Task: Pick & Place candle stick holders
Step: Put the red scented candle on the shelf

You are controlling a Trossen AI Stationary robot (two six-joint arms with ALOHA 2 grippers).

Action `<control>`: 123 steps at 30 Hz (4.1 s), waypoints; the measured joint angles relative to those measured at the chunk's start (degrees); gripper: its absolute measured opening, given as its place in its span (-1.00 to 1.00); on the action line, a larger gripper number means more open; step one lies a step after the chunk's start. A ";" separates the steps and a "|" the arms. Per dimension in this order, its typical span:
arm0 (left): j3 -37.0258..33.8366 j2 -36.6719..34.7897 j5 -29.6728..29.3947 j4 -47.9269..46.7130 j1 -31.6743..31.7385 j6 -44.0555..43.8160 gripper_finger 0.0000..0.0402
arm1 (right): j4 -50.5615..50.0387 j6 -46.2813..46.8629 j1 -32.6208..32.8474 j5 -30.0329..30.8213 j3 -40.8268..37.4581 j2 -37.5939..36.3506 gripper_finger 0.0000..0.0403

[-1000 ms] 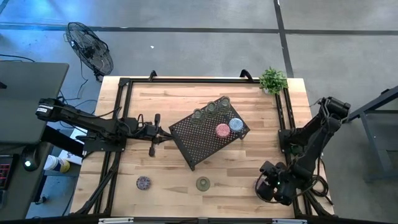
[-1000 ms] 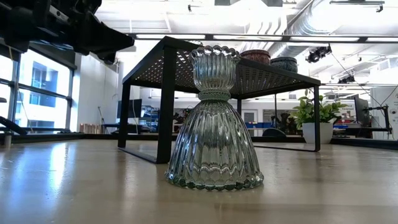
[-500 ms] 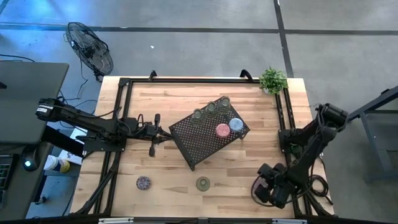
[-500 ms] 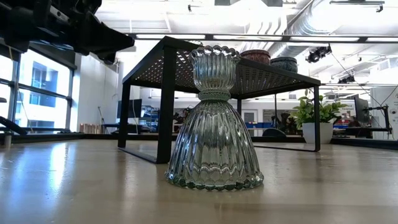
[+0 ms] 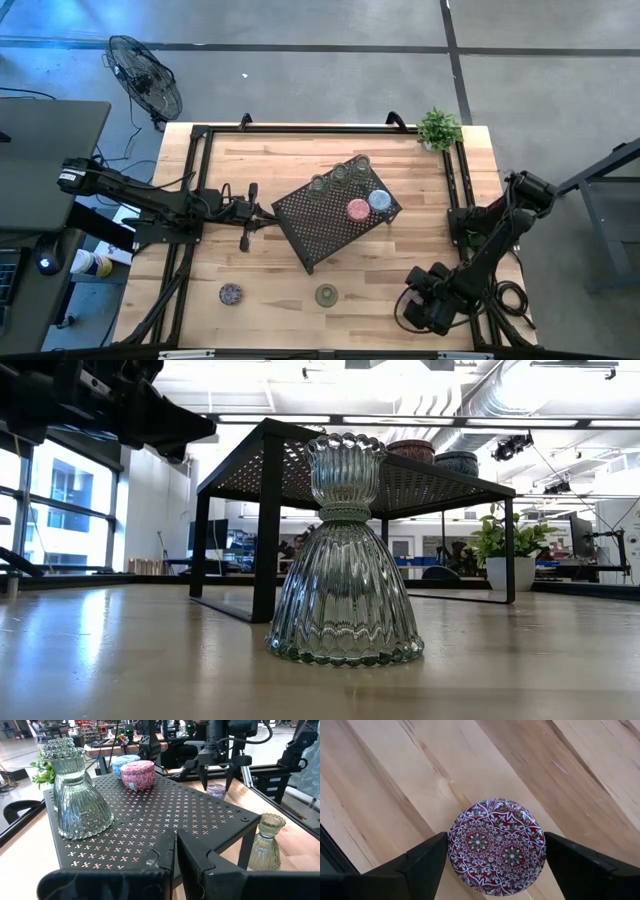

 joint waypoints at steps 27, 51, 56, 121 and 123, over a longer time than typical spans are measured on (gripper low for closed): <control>0.00 0.00 0.13 -0.02 0.00 0.01 -0.94 | 2.07 -16.68 -10.94 -0.24 -0.13 0.17 0.55; 0.00 0.00 -0.07 -0.33 0.02 0.01 -0.94 | 4.87 -40.70 -25.90 -1.20 -0.22 -4.46 0.55; 0.00 0.00 -0.04 -0.33 0.02 0.01 -0.94 | 4.91 -40.33 -26.53 -1.12 -0.26 -4.19 0.55; 0.00 0.00 0.31 -1.31 0.02 0.23 -0.94 | -20.26 -77.89 -45.24 -6.71 47.25 11.43 0.45; 0.00 0.00 0.31 -1.29 0.01 0.23 -0.94 | -20.14 -78.49 -45.66 -6.45 47.25 11.43 0.44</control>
